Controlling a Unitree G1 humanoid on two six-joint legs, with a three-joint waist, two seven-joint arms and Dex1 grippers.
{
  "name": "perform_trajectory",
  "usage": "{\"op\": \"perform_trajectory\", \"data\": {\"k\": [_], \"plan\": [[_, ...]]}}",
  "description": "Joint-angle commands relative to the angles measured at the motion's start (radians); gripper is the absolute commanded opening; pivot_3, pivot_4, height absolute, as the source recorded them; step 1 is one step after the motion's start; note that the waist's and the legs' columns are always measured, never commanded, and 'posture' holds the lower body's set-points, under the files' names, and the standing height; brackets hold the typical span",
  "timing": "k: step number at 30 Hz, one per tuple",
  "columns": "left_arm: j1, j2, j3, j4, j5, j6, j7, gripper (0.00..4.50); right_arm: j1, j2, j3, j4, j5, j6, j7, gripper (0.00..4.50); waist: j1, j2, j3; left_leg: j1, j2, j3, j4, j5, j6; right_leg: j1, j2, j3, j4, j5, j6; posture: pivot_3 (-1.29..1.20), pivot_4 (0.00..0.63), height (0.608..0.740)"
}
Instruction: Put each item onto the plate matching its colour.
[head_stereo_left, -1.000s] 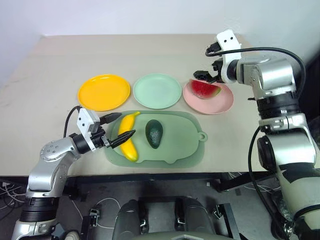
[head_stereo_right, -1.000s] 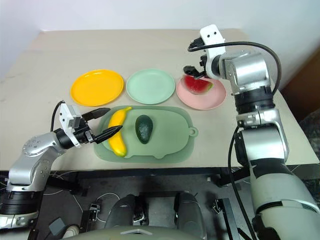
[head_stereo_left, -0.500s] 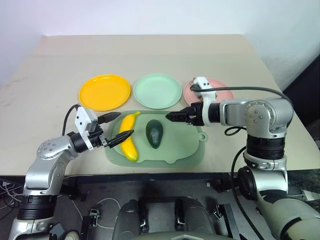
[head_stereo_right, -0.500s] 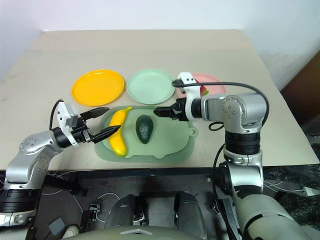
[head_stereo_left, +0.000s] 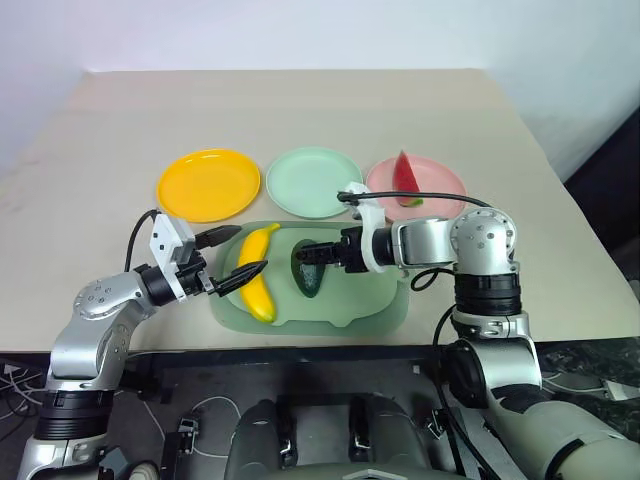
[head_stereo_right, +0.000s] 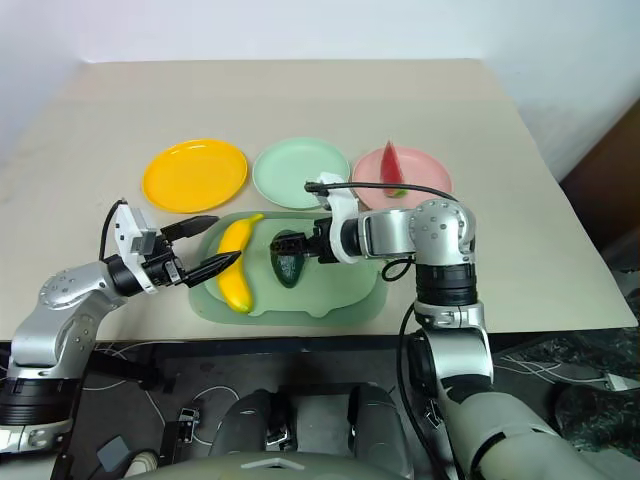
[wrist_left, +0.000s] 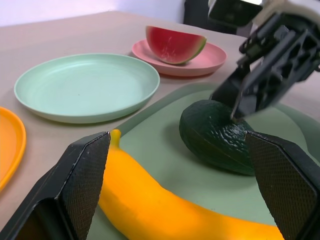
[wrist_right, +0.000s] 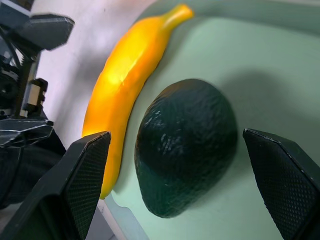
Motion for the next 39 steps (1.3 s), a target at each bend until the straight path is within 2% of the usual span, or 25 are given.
{"op": "perform_trajectory", "data": {"k": [1, 8, 12, 16, 20, 25, 31, 34, 39], "plan": [[0.001, 0.009, 0.015, -0.039, -0.016, 0.003, 0.001, 4.5, -0.029, 0.015, 0.017, 0.008, 0.018, 0.007, -0.029, 4.49, 0.001, 0.0, 0.0, 0.0, 0.0, 0.0, 0.0, 0.0, 0.0, 0.0, 0.0, 0.0, 0.0, 0.0, 0.0, 0.0, 0.15, 0.695], [0.003, 0.012, 0.025, -0.045, -0.016, 0.011, 0.011, 4.5, -0.054, 0.024, 0.084, 0.021, -0.049, 0.007, -0.022, 4.49, 0.0, 0.0, 0.0, 0.0, 0.0, 0.0, 0.0, 0.0, 0.0, 0.0, 0.0, 0.0, 0.0, 0.0, 0.0, 0.0, 0.15, 0.695], [0.013, 0.013, 0.031, -0.053, -0.016, 0.012, 0.014, 4.5, -0.068, 0.016, 0.075, -0.007, -0.07, 0.007, 0.011, 3.26, 0.001, 0.0, 0.0, 0.0, 0.0, 0.0, 0.0, 0.0, 0.0, 0.0, 0.0, 0.0, 0.0, 0.0, 0.0, 0.0, 0.15, 0.695], [0.019, 0.014, 0.037, -0.056, -0.018, 0.011, 0.018, 4.5, -0.119, -0.022, 0.028, -0.028, -0.045, 0.007, 0.072, 3.16, 0.001, 0.0, 0.0, 0.0, 0.0, 0.0, 0.0, 0.0, 0.0, 0.0, 0.0, 0.0, 0.0, 0.0, 0.0, 0.0, 0.15, 0.695], [0.022, 0.017, 0.041, -0.057, -0.02, 0.009, 0.019, 4.5, -0.209, -0.05, -0.025, 0.009, -0.085, -0.008, 0.124, 3.16, 0.0, 0.0, 0.0, 0.0, 0.0, 0.0, 0.0, 0.0, 0.0, 0.0, 0.0, 0.0, 0.0, 0.0, 0.0, 0.0, 0.15, 0.695], [0.027, 0.018, 0.043, -0.063, -0.017, 0.008, 0.025, 4.5, -0.355, -0.107, 0.053, 0.25, -0.267, -0.255, 0.245, 3.16, 0.0, 0.0, 0.0, 0.0, 0.0, 0.0, 0.0, 0.0, 0.0, -0.001, 0.0, 0.0, -0.001, 0.0, 0.0, 0.0, 0.15, 0.695], [0.032, 0.015, 0.045, -0.068, -0.012, 0.004, 0.035, 4.5, -0.527, -0.032, 0.184, 0.772, -0.559, -0.727, 0.415, 3.16, -0.005, 0.0, 0.0, 0.0, 0.0, 0.002, -0.001, 0.0, 0.0, -0.002, 0.0, 0.0, -0.001, 0.0, 0.0, 0.0, 0.15, 0.695], [0.036, 0.014, 0.042, -0.071, -0.009, 0.001, 0.039, 4.5, -0.59, 0.01, 0.171, 0.978, -0.641, -0.886, 0.42, 3.16, -0.005, 0.0, 0.0, -0.003, 0.0, 0.002, -0.001, 0.0, 0.0, -0.004, 0.0, 0.0, 0.0, 0.0, 0.0, 0.0, 0.15, 0.695], [0.036, 0.012, 0.04, -0.079, -0.008, -0.001, 0.051, 4.5, -0.621, 0.06, 0.145, 1.149, -0.736, -1.059, 0.391, 3.16, -0.001, 0.0, 0.0, -0.005, 0.0, 0.002, 0.0, 0.0, 0.0, -0.004, 0.0, 0.0, 0.0, 0.0, 0.0, 0.0, 0.15, 0.695]]}}
